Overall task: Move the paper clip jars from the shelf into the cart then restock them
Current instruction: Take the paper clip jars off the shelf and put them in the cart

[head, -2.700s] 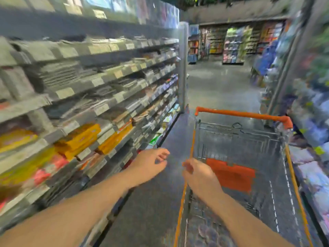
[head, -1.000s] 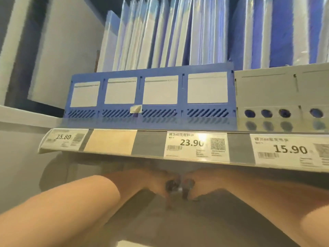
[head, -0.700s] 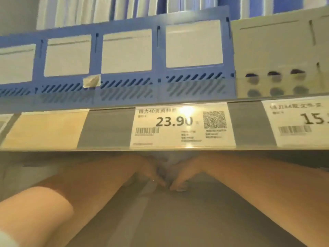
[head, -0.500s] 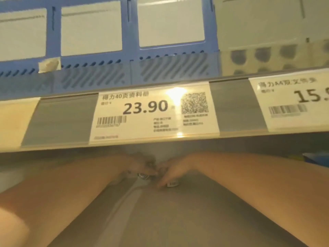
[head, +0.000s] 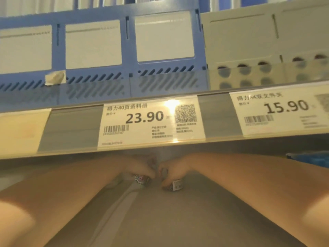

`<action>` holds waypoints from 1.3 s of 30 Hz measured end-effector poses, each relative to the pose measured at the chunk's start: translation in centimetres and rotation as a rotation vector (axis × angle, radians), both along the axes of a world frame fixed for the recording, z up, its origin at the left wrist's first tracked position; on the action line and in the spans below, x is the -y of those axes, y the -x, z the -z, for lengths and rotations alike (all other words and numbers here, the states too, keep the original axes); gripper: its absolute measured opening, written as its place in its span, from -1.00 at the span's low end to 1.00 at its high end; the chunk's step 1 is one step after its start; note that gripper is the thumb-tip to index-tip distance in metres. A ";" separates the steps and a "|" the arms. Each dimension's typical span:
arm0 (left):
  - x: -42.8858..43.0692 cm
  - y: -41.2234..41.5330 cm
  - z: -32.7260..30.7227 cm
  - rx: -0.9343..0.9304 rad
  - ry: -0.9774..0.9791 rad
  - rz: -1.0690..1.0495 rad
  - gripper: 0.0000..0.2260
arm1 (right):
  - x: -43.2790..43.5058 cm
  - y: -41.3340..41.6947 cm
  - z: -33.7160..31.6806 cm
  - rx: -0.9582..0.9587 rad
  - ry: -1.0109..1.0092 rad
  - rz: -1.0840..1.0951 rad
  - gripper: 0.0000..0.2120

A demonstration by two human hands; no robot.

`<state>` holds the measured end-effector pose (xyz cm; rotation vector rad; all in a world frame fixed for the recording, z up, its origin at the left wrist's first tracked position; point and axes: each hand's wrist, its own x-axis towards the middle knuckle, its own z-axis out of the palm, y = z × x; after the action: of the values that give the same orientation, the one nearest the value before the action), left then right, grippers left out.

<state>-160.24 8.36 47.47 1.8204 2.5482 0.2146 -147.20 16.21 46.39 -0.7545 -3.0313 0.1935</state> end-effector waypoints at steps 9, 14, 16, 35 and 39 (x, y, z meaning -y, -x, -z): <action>5.4 -4.7 -0.9 0.150 -0.319 0.127 -0.84 | 4.1 -7.4 -2.1 -0.151 0.142 0.001 -0.55; 8.3 -9.6 -0.7 0.389 -0.492 0.165 -0.87 | 6.3 -13.0 -1.7 -0.333 0.231 -0.097 -0.69; 9.4 -11.5 -0.2 0.486 -0.518 0.167 -0.75 | 7.2 -15.3 -1.3 -0.383 0.228 -0.116 -0.75; 25.3 -31.8 6.4 0.867 -0.640 0.487 -0.66 | 27.5 -36.4 4.4 -0.577 0.033 0.185 -0.61; 29.5 -38.3 7.9 0.956 -0.581 0.627 -0.75 | 32.5 -43.4 5.8 -0.569 0.085 0.280 -0.63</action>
<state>-121.93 -21.10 39.62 1.8527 1.2728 1.4702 -103.76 -16.29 40.59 -0.9279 -2.3709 0.4459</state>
